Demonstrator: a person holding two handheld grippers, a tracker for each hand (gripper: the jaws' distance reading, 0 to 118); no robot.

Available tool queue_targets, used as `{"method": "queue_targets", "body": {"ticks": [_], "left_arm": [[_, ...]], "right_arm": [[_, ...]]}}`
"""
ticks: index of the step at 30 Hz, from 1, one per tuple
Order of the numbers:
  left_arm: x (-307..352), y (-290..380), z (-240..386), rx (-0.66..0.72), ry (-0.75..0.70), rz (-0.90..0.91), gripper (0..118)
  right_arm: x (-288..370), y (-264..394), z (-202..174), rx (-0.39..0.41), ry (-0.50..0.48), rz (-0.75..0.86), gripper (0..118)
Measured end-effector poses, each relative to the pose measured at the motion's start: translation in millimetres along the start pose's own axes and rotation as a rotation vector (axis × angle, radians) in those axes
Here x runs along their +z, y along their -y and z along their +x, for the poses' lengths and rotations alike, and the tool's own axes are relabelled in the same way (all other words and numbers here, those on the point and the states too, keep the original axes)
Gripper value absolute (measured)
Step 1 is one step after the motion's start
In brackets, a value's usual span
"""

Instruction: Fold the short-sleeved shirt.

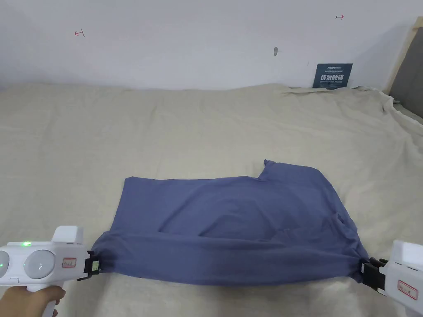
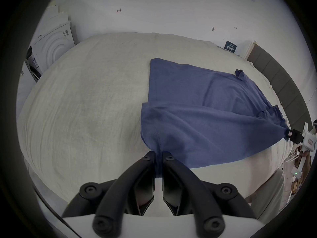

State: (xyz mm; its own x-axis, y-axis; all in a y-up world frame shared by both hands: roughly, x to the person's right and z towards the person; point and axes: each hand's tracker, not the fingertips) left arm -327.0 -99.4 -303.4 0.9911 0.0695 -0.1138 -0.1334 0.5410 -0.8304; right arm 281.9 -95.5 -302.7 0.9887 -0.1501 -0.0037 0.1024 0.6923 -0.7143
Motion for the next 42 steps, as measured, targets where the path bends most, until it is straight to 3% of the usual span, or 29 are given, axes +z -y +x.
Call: {"method": "queue_targets", "body": {"ticks": [8, 20, 27, 29, 31, 33, 38, 42], "left_arm": [[27, 54, -9, -0.015, -0.016, -0.017, 5], [-17, 94, -10, 0.053, -0.053, -0.081, 5], [-9, 89, 0, 0.032, -0.087, -0.079, 8], [-6, 86, 0, 0.033, -0.074, -0.09, 26], [-5, 82, 1, 0.03, -0.081, -0.103, 76], [3, 77, 2, 0.02, -0.079, -0.073, 110], [41, 52, 10, 0.051, -0.009, 0.092, 113], [73, 34, 22, 0.071, 0.02, 0.237, 113]], "right_arm": [[39, 37, 3, 0.0, -0.015, -0.015, 4], [-17, 86, 21, -0.034, 0.065, -0.16, 4], [-7, 74, 12, 0.002, 0.079, -0.167, 5], [2, 67, 9, 0.002, 0.09, -0.144, 16], [14, 58, 6, 0.015, 0.073, -0.097, 58], [28, 46, 1, 0.029, 0.059, -0.042, 91], [66, 17, -17, 0.071, 0.024, 0.107, 94], [87, 0, -29, 0.059, 0.009, 0.202, 94]]}}
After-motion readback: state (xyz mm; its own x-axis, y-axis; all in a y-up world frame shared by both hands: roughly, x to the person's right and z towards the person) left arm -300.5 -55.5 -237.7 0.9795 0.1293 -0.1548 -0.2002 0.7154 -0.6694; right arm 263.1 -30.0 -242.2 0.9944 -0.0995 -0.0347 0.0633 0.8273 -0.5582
